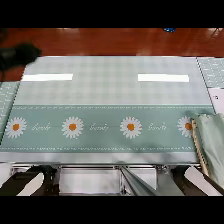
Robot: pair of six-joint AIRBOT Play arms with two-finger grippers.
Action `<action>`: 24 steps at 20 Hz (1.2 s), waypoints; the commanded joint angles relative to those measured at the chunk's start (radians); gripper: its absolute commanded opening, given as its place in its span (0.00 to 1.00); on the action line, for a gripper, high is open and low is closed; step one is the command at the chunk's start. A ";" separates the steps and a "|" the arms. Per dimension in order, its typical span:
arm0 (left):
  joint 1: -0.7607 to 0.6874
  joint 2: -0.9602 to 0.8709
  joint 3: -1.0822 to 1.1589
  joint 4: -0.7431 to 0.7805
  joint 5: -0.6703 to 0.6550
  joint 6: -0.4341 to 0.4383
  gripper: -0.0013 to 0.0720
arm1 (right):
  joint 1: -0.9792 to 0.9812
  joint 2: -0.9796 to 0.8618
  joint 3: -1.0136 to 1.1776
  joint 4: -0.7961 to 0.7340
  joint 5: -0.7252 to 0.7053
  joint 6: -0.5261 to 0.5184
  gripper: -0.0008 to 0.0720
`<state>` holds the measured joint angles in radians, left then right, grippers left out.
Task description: Fold the shirts.
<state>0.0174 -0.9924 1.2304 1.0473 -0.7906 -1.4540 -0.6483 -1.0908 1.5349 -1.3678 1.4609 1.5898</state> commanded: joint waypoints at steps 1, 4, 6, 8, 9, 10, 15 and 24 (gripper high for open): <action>-0.093 -0.089 0.209 0.019 -0.090 0.002 0.04 | 0.379 -0.109 0.067 0.129 -0.244 -0.028 0.04; -0.204 -0.169 0.159 0.145 -0.090 -0.108 0.04 | 0.675 -0.241 0.036 -0.207 -0.230 0.037 0.04; -0.232 -0.260 0.099 0.233 -0.145 -0.111 0.04 | 0.768 -0.305 -0.020 -0.293 -0.240 0.098 0.04; -0.212 -0.340 0.093 0.259 -0.241 -0.111 0.05 | 0.787 -0.344 -0.067 -0.290 -0.249 0.132 0.04; -0.194 -0.362 0.093 0.259 -0.259 -0.111 0.05 | 0.787 -0.355 -0.082 -0.292 -0.249 0.137 0.04; -0.178 -0.372 0.093 0.258 -0.262 -0.112 0.05 | 0.780 -0.361 -0.088 -0.292 -0.251 0.141 0.04; -0.161 -0.371 0.092 0.255 -0.315 -0.111 0.05 | 0.774 -0.356 -0.088 -0.299 -0.269 0.140 0.04; -0.161 -0.383 0.091 0.255 -0.337 -0.111 0.05 | 0.774 -0.357 -0.088 -0.299 -0.269 0.140 0.04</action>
<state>-0.1444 -1.3712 1.3220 1.3018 -1.1210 -1.5646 0.1246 -1.4471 1.4467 -1.6657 1.1931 1.7290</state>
